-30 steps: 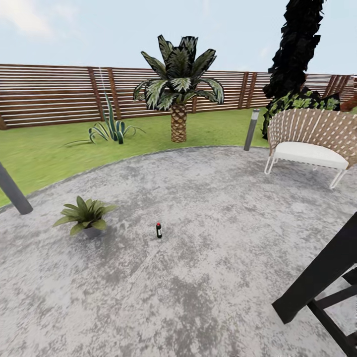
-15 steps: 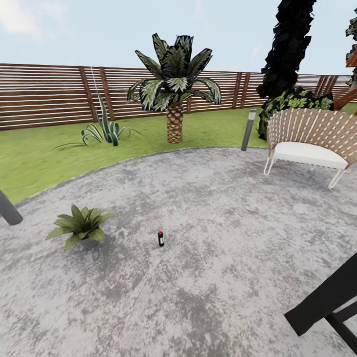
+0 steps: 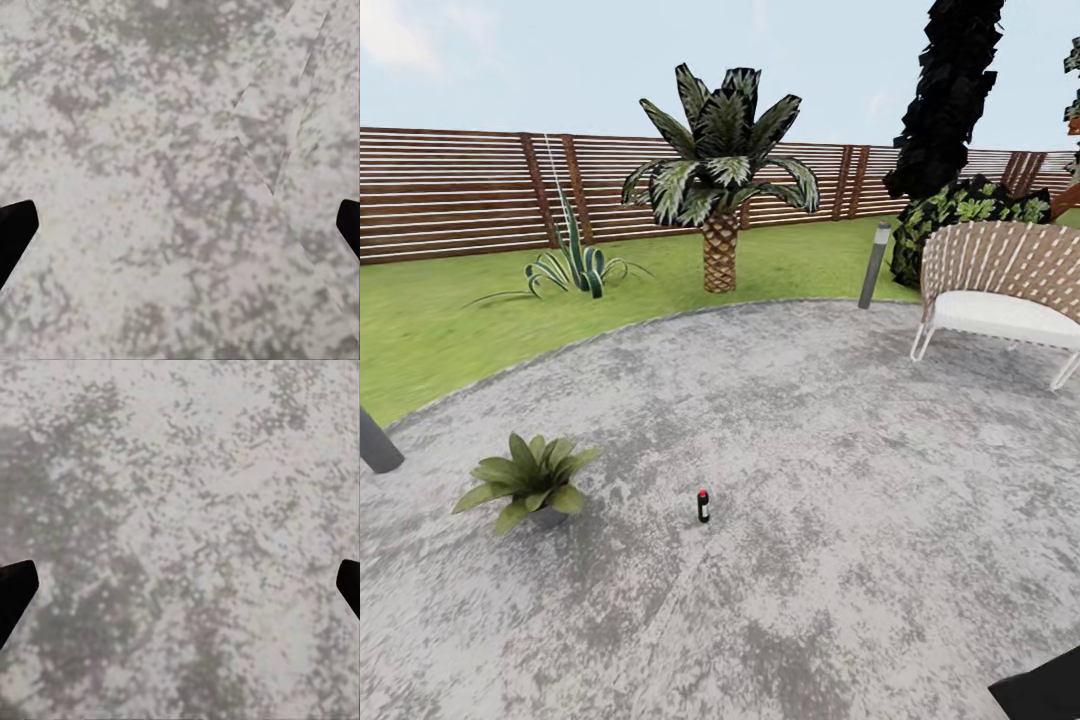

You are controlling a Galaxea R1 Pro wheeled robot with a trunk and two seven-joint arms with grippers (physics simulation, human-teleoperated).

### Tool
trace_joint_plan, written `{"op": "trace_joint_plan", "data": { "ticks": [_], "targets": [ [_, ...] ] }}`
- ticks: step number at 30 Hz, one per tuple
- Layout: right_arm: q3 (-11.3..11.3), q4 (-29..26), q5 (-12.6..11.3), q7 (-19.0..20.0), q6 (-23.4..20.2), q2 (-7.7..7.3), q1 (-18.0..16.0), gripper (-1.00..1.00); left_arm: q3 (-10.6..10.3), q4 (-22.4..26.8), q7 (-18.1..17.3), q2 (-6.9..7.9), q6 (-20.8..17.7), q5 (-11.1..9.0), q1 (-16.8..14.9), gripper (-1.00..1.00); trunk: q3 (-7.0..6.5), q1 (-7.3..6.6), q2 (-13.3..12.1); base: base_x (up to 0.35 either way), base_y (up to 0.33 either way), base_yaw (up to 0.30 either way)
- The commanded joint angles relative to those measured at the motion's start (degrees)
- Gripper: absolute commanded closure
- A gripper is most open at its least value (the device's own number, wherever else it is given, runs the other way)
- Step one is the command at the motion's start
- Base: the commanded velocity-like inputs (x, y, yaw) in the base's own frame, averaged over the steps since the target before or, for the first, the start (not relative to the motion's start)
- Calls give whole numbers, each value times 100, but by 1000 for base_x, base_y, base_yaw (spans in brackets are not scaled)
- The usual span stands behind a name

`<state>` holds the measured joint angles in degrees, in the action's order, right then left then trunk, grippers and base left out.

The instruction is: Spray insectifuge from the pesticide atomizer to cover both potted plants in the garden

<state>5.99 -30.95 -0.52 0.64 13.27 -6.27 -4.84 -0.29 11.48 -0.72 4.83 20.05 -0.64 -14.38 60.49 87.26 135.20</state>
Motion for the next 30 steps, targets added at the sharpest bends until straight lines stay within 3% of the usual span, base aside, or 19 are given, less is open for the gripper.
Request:
{"op": "trace_joint_plan", "data": {
  "ticks": [1,19,24,30],
  "targets": [
    [10,1,-4,7,18,1,-3,-100,-2,-5,-7,0,17,-7,-3,-100,5,2,2,284,199,0],
    [12,1,-9,7,18,-2,-1,-100,-6,-5,-7,-5,19,-7,-3,-100,5,2,2,265,142,-6],
    [15,1,-9,7,18,1,-4,-100,-6,-5,-7,-2,21,-7,-3,-100,5,2,2,276,9,-182],
    [14,1,-9,7,18,2,0,-100,-6,-5,-7,0,21,-7,-3,-100,1,2,2,35,1,-253]
  ]
}}
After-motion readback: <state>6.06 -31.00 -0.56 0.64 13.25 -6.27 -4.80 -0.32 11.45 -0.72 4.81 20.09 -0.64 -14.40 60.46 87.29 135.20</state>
